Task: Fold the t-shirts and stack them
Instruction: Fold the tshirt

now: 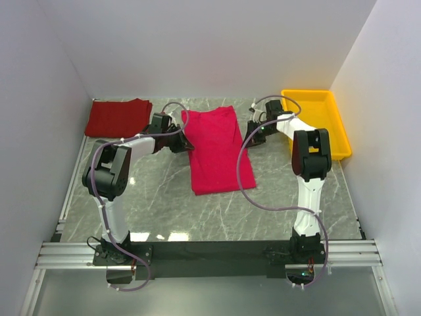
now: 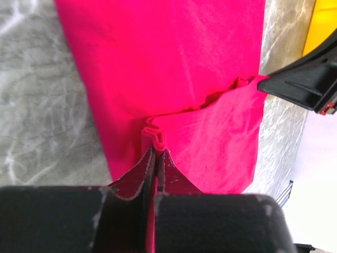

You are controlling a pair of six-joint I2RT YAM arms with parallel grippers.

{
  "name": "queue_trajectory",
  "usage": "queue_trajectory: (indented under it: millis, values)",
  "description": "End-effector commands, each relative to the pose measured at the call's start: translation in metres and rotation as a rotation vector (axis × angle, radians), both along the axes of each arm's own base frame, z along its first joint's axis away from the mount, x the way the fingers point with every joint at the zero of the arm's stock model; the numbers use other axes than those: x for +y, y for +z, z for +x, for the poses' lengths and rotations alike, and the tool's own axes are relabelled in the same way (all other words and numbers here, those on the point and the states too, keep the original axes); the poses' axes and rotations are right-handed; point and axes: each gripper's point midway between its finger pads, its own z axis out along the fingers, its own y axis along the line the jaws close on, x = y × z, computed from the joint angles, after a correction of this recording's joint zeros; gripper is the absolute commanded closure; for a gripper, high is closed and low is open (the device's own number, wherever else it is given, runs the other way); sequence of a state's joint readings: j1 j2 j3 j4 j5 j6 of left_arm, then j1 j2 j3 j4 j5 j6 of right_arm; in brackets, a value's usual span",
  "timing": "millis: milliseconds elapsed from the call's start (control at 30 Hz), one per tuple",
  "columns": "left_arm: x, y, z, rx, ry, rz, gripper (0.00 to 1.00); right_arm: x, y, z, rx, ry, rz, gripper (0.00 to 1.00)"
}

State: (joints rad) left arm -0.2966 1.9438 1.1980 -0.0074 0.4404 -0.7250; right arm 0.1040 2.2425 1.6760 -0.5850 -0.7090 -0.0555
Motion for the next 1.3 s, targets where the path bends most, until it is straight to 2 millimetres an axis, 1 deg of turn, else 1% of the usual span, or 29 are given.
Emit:
queue_trajectory:
  millis: [0,133,300,367,400,433,467,667,767,800,867,900,933,967,1000,1033,1067,1100,1133,1167,1200,1233,1267]
  values:
    - [0.005,0.014,0.009,-0.073,-0.012,-0.011,0.99,-0.001,0.045,0.012,-0.121,-0.015,0.043,0.95]
    - [0.011,0.003,0.009,-0.053,-0.009,0.002,0.99,-0.002,0.048,0.012,-0.135,-0.018,0.048,0.97]
    - [0.015,-0.009,0.009,-0.029,-0.013,0.017,0.99,-0.003,0.051,0.019,-0.152,-0.029,0.050,0.97]
    - [0.015,-0.013,0.009,-0.022,-0.015,0.021,0.99,-0.002,0.048,0.021,-0.147,-0.029,0.052,0.97]
    - [0.015,-0.015,0.008,-0.020,-0.016,0.022,0.99,-0.001,0.052,0.024,-0.153,-0.027,0.056,0.97]
    - [0.015,-0.016,0.008,-0.019,-0.016,0.026,0.99,-0.001,0.049,0.026,-0.147,-0.027,0.056,0.97]
    - [0.015,-0.017,0.008,-0.017,-0.016,0.025,0.99,-0.001,0.051,0.030,-0.154,-0.029,0.055,0.97]
    - [0.017,-0.019,0.011,-0.015,-0.014,0.036,0.98,-0.001,0.043,0.036,-0.142,-0.033,0.046,0.96]
    - [0.020,-0.021,0.015,-0.021,0.004,0.059,0.89,-0.005,0.038,0.040,-0.142,-0.040,0.019,0.90]
    - [0.023,-0.024,0.011,0.001,0.010,0.076,0.82,-0.005,0.035,0.038,-0.125,-0.041,0.015,0.84]
    - [0.028,-0.023,0.015,-0.008,0.036,0.103,0.75,-0.007,0.035,0.039,-0.130,-0.041,0.001,0.77]
    - [0.030,-0.019,0.015,-0.012,0.042,0.113,0.71,-0.010,0.038,0.042,-0.148,-0.050,-0.013,0.69]
    - [0.032,-0.014,0.018,-0.023,0.051,0.120,0.69,-0.011,0.040,0.042,-0.158,-0.051,-0.022,0.65]
    - [0.037,-0.010,0.023,-0.042,0.074,0.145,0.67,-0.014,0.041,0.044,-0.171,-0.059,-0.042,0.58]
    - [0.039,0.001,0.025,-0.071,0.083,0.155,0.53,-0.016,0.050,0.044,-0.194,-0.062,-0.053,0.54]
    - [0.042,0.010,0.028,-0.087,0.097,0.170,0.47,-0.018,0.053,0.045,-0.208,-0.067,-0.066,0.50]
    - [0.046,0.015,0.030,-0.097,0.111,0.189,0.45,-0.020,0.055,0.045,-0.223,-0.064,-0.078,0.43]
    - [0.051,0.027,0.035,-0.133,0.131,0.217,0.40,-0.023,0.064,0.046,-0.249,-0.070,-0.094,0.39]
    - [0.053,0.038,0.040,-0.158,0.140,0.227,0.39,-0.025,0.068,0.046,-0.262,-0.069,-0.104,0.36]
    - [0.058,0.042,0.039,-0.157,0.148,0.249,0.39,-0.026,0.070,0.044,-0.276,-0.060,-0.114,0.29]
    - [0.064,0.052,0.042,-0.187,0.170,0.283,0.39,-0.028,0.081,0.042,-0.303,-0.057,-0.118,0.25]
    - [0.068,0.058,0.041,-0.191,0.178,0.304,0.39,-0.029,0.087,0.041,-0.326,-0.046,-0.129,0.22]
    - [0.073,0.063,0.041,-0.205,0.192,0.328,0.38,-0.030,0.087,0.037,-0.332,-0.037,-0.135,0.19]
